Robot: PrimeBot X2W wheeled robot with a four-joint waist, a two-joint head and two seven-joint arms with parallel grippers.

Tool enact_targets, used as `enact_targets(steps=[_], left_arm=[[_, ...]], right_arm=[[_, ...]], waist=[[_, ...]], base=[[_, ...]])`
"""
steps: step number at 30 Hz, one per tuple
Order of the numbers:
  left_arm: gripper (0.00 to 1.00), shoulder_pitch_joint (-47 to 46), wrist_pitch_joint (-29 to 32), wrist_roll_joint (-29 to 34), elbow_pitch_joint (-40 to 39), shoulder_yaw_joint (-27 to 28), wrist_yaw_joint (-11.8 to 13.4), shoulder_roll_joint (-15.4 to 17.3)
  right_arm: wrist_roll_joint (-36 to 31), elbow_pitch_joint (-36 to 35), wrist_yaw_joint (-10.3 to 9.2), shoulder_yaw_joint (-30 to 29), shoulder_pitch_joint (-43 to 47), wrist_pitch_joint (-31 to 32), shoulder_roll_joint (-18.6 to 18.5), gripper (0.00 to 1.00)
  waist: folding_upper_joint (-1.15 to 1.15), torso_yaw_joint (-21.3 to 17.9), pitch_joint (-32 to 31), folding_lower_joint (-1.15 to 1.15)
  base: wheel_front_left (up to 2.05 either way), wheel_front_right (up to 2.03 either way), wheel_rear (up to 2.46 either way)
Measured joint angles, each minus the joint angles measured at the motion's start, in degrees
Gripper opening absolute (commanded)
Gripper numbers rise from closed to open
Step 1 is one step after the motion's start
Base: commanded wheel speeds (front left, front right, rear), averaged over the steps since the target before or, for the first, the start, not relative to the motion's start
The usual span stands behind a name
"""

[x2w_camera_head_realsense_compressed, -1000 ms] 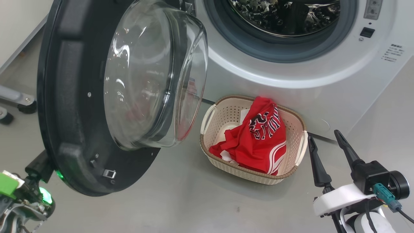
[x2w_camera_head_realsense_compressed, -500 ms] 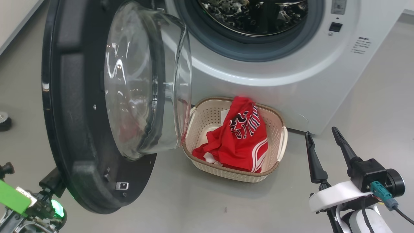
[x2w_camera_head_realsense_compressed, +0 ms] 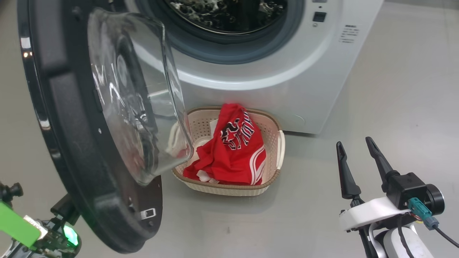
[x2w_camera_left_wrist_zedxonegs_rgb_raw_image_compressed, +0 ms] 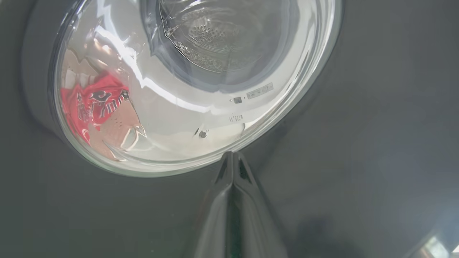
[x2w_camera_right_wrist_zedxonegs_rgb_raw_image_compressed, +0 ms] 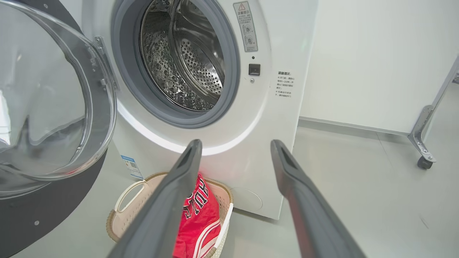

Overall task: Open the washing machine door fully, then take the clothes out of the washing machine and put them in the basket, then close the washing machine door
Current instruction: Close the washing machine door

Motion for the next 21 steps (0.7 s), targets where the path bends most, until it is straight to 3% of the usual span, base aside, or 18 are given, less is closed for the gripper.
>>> enact_targets(steps=[21], left_arm=[[0.0, 0.3, 2.5, 2.3, -2.2, -3.4, 0.0, -0.8]], right_arm=[[0.9, 2.6, 0.56, 1.1, -1.2, -1.3, 1.5, 1.0]], waist=[[0.0, -12.8, 1.3, 0.0]], base=[[0.0, 0.0, 0.0]])
